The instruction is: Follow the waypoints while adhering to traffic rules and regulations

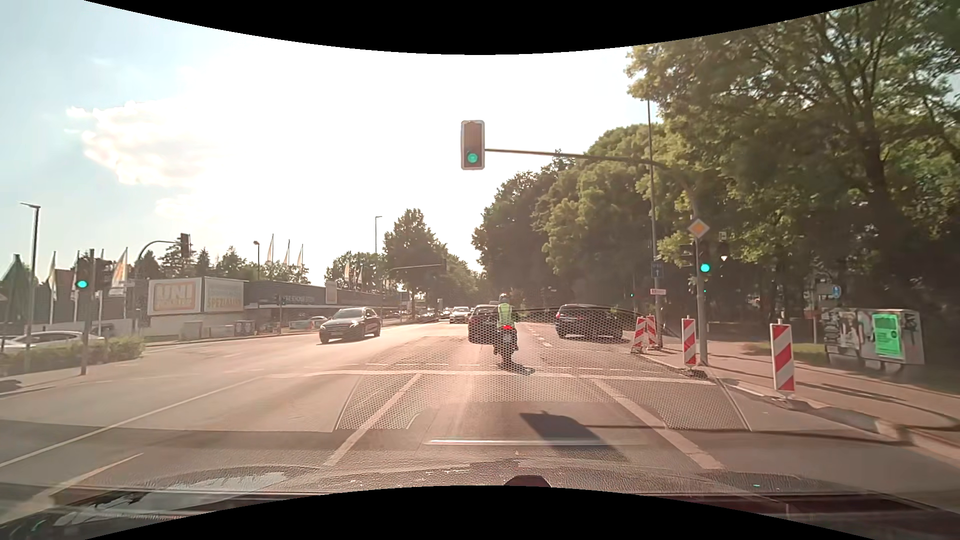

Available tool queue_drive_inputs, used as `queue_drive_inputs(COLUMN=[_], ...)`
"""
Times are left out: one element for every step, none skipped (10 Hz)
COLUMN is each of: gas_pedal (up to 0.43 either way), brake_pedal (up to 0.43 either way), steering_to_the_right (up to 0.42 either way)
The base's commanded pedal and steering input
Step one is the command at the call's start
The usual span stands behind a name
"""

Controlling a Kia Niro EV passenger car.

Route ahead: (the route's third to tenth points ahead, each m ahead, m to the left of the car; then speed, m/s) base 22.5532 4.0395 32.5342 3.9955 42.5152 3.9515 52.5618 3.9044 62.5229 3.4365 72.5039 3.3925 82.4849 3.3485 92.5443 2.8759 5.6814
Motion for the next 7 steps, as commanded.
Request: queue_drive_inputs(gas_pedal=[0.268, 0.268, 0.268, 0.268, 0.268, 0.260, 0.260], brake_pedal=[0.000, 0.000, 0.000, 0.000, 0.000, 0.000, 0.000], steering_to_the_right=[0.006, 0.006, 0.006, 0.006, 0.006, 0.006, 0.005])
